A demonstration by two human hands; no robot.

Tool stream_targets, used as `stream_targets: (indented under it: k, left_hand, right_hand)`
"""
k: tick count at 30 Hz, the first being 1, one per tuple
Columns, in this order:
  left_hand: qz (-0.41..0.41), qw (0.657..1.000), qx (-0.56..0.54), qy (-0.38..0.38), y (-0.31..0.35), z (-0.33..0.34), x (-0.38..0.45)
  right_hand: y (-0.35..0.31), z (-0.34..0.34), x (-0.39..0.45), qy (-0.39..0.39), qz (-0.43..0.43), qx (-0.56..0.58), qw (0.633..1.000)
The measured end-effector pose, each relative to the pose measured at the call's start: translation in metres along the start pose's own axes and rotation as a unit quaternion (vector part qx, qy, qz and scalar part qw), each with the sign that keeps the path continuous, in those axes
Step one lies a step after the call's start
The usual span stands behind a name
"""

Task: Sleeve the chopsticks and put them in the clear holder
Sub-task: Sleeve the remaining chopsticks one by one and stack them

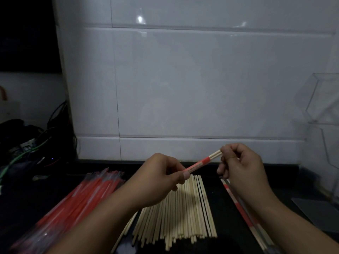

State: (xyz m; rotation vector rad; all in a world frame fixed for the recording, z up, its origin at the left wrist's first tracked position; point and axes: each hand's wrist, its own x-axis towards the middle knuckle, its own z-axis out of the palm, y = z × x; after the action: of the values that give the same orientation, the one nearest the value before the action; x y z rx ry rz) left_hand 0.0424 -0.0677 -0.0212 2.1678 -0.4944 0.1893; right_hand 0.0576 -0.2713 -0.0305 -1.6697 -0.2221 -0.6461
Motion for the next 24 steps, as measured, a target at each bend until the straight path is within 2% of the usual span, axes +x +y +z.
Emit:
stream_targets:
  k: [7, 12, 17, 19, 21, 24]
  left_hand:
    - [-0.022, 0.999, -0.033, 0.017, 0.001, -0.004, -0.001]
    - [-0.026, 0.999, -0.025, 0.021, 0.000, -0.010, 0.001]
    - [-0.020, 0.999, -0.032, 0.025, 0.001, -0.013, 0.000]
    - [-0.021, 0.997, -0.059, 0.039, 0.000, -0.009, 0.001]
    - [-0.026, 0.993, -0.096, 0.059, 0.000, -0.003, 0.001]
    - [-0.041, 0.988, -0.136, 0.060, 0.003, 0.006, 0.001]
  right_hand:
    - [-0.005, 0.001, -0.003, -0.041, 0.066, 0.089, 0.993]
    - [-0.009, -0.005, 0.001, -0.024, 0.115, 0.180, 0.977]
    - [-0.011, -0.009, 0.007, 0.019, 0.116, 0.219, 0.969]
    - [-0.013, -0.006, 0.006, -0.010, 0.130, 0.234, 0.964]
    - [-0.012, -0.002, 0.002, -0.072, 0.154, 0.228, 0.959]
    - [-0.006, 0.006, -0.008, -0.162, 0.161, 0.157, 0.961]
